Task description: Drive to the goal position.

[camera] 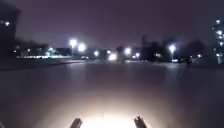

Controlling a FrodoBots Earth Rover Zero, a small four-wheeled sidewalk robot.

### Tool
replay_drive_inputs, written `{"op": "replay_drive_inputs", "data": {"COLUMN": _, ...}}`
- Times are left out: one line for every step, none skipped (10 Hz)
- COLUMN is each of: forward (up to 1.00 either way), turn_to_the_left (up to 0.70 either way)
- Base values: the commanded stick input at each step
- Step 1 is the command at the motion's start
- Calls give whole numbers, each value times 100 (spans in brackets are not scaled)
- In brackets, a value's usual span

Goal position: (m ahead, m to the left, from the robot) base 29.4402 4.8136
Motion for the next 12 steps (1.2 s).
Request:
{"op": "replay_drive_inputs", "data": {"forward": 100, "turn_to_the_left": -26}}
{"op": "replay_drive_inputs", "data": {"forward": 100, "turn_to_the_left": -3}}
{"op": "replay_drive_inputs", "data": {"forward": 100, "turn_to_the_left": 0}}
{"op": "replay_drive_inputs", "data": {"forward": 100, "turn_to_the_left": 0}}
{"op": "replay_drive_inputs", "data": {"forward": 100, "turn_to_the_left": 0}}
{"op": "replay_drive_inputs", "data": {"forward": 100, "turn_to_the_left": 0}}
{"op": "replay_drive_inputs", "data": {"forward": 100, "turn_to_the_left": 0}}
{"op": "replay_drive_inputs", "data": {"forward": 100, "turn_to_the_left": 0}}
{"op": "replay_drive_inputs", "data": {"forward": 100, "turn_to_the_left": 0}}
{"op": "replay_drive_inputs", "data": {"forward": 100, "turn_to_the_left": 0}}
{"op": "replay_drive_inputs", "data": {"forward": 100, "turn_to_the_left": 0}}
{"op": "replay_drive_inputs", "data": {"forward": 100, "turn_to_the_left": 0}}
